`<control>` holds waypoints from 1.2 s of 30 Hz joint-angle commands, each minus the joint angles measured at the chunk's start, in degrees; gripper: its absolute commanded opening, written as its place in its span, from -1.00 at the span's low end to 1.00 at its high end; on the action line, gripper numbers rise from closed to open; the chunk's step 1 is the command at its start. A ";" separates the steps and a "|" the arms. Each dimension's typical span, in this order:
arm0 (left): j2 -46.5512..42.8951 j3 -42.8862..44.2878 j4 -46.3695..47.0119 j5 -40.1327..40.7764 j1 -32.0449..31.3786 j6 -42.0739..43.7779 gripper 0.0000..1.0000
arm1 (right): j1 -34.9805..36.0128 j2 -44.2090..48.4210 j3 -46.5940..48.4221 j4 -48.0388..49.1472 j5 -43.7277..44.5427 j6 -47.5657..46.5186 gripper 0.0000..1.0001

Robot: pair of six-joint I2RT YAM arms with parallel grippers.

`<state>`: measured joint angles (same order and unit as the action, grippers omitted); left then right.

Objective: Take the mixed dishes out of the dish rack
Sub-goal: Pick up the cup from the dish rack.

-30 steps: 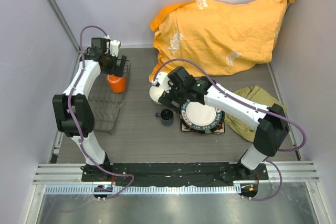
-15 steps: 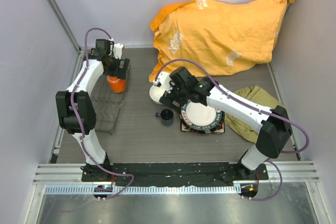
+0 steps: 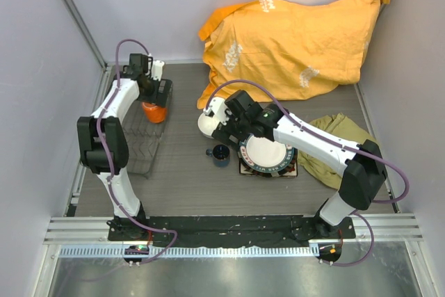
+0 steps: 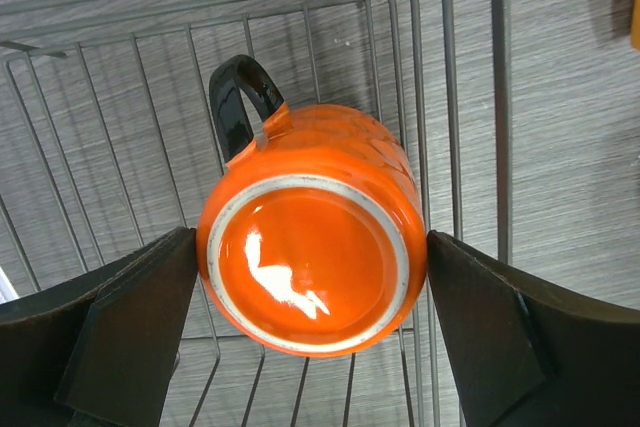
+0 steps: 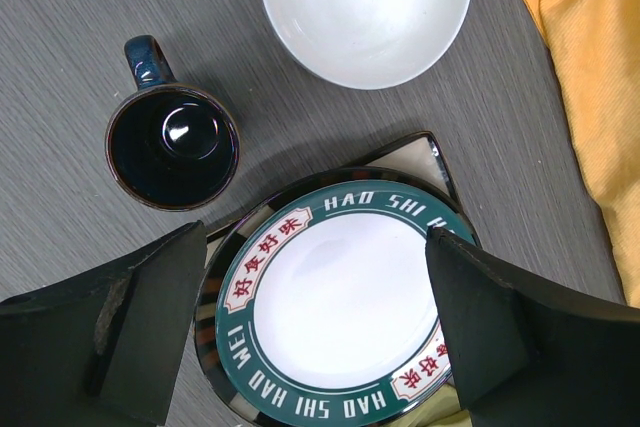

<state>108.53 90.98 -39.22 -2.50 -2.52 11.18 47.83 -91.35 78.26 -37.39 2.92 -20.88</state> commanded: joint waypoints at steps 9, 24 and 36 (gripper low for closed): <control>1.77 1.92 1.69 1.36 -0.11 1.56 0.99 | -0.20 2.14 0.05 1.79 0.16 -0.56 0.89; 3.71 2.36 1.17 -0.31 -0.11 1.65 0.93 | -0.20 2.14 -0.74 1.88 0.07 -0.91 0.89; -0.42 1.48 0.73 -6.64 1.82 -1.24 0.02 | -0.20 1.88 -0.83 1.88 0.07 -0.83 0.89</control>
<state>111.04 92.33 -38.13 -4.27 -1.80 12.16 47.77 -91.35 77.23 -37.30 2.90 -21.12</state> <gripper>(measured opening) 0.912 0.945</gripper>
